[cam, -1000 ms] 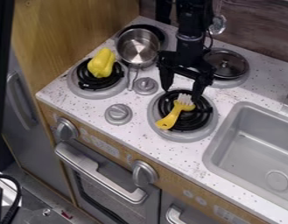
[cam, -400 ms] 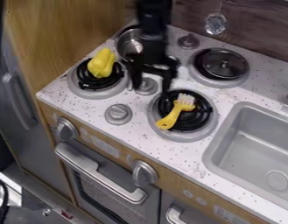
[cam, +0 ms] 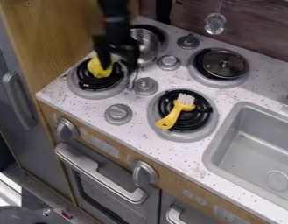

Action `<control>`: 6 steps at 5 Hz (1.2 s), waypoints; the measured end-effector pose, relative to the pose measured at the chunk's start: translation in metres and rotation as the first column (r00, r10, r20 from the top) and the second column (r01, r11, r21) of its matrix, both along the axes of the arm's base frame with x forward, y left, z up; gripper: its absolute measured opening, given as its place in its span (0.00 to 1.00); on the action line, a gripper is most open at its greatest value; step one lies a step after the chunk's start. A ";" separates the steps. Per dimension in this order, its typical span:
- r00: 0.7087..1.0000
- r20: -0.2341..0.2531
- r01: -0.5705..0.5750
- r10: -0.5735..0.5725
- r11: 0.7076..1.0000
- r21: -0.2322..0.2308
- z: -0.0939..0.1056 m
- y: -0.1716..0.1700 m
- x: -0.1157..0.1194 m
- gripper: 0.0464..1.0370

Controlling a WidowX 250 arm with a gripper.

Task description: Take the object from the left burner

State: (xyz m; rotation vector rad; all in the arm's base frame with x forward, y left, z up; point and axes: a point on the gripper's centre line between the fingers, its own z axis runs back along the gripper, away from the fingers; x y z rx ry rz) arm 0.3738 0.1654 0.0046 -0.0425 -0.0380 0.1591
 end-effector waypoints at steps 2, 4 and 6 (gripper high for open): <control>0.997 0.070 -0.021 0.017 0.998 0.064 0.020 0.014 -0.004 0.96; 0.997 0.031 -0.069 0.066 0.988 0.140 -0.007 0.023 -0.004 0.96; 0.990 0.048 -0.136 0.129 0.969 0.205 -0.019 0.026 0.004 0.96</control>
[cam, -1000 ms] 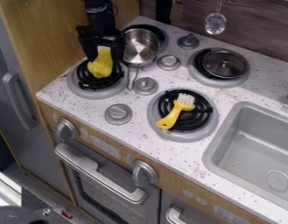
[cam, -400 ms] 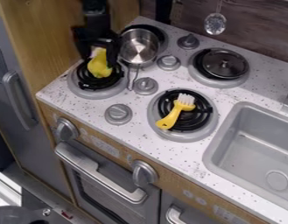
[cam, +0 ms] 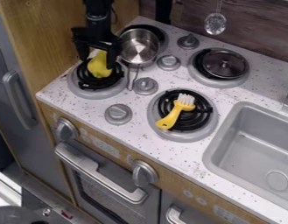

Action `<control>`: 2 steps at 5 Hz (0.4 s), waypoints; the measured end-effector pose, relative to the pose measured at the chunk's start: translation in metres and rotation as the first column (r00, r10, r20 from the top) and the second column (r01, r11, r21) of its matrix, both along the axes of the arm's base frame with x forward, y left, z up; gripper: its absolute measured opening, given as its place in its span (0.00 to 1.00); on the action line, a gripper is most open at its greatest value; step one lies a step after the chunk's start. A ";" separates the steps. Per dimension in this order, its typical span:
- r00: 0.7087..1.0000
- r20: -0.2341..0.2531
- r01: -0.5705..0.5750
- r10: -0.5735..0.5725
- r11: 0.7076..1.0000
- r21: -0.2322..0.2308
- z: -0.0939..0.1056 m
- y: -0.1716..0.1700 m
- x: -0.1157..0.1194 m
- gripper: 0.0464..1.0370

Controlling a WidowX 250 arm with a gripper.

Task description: Take the object from the left burner

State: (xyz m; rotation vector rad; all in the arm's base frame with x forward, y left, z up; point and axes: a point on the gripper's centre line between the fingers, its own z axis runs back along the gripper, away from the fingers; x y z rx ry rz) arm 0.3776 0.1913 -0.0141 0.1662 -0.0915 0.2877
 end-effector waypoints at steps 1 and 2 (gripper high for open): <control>0.999 0.036 -0.038 0.038 0.999 -0.014 -0.002 -0.002 0.005 0.96; 0.996 0.061 -0.060 0.063 0.997 -0.046 -0.012 -0.005 0.008 0.96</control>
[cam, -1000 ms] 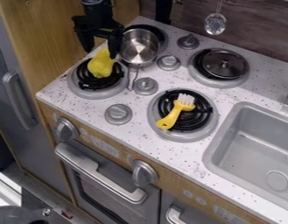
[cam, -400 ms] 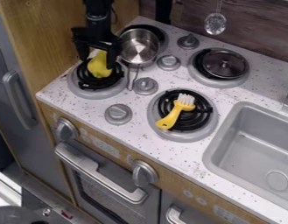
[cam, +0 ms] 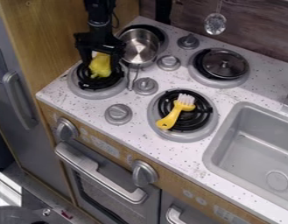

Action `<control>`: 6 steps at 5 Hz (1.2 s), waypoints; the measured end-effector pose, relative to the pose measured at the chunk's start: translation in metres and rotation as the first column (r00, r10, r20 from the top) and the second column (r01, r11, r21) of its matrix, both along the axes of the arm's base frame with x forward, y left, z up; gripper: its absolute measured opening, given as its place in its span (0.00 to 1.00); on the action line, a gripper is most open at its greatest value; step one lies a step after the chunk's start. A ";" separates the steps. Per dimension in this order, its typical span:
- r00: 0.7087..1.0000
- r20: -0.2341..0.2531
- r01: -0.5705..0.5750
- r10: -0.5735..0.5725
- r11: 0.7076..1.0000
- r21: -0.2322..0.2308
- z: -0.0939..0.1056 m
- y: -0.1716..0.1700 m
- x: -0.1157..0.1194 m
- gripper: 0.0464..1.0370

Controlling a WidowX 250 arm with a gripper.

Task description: Take the object from the left burner

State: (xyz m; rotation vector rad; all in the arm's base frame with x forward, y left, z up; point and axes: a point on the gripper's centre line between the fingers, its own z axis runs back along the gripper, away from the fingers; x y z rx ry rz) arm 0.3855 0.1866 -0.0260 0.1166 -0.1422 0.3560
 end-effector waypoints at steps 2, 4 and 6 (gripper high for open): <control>1.000 -0.014 -0.009 0.009 1.000 -0.022 -0.010 -0.002 -0.003 0.86; 0.997 -0.023 0.068 -0.067 0.998 0.018 0.010 -0.023 -0.001 0.86; 0.968 0.023 0.249 -0.250 0.968 0.045 0.040 -0.102 0.018 0.86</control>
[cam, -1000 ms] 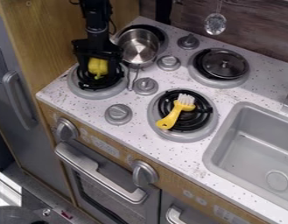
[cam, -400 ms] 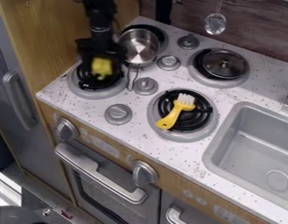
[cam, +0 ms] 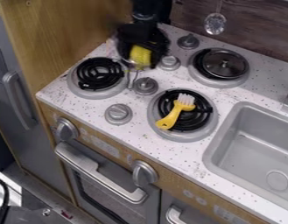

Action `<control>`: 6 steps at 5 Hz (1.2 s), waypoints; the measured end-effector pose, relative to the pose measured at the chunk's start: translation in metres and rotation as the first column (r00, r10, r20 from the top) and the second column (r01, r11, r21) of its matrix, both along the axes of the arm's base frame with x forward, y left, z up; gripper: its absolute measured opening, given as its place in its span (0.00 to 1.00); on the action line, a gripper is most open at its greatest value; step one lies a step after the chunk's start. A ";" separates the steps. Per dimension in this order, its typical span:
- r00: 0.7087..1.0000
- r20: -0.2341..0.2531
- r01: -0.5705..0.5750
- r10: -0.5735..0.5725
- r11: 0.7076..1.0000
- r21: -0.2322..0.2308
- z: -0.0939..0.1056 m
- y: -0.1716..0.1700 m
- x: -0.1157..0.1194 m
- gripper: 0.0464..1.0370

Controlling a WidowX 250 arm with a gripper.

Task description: Take the object from the left burner

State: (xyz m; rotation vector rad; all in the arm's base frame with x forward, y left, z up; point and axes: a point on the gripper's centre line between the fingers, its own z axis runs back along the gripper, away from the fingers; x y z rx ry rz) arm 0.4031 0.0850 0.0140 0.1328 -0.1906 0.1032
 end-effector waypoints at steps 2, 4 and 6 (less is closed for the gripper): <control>0.992 -0.076 0.095 -0.103 0.990 -0.099 -0.042 -0.039 0.017 0.86; 0.990 -0.110 0.074 -0.087 0.991 -0.115 -0.055 -0.030 0.027 0.91; 0.979 -0.195 0.039 -0.062 0.992 -0.121 -0.040 -0.029 0.013 0.96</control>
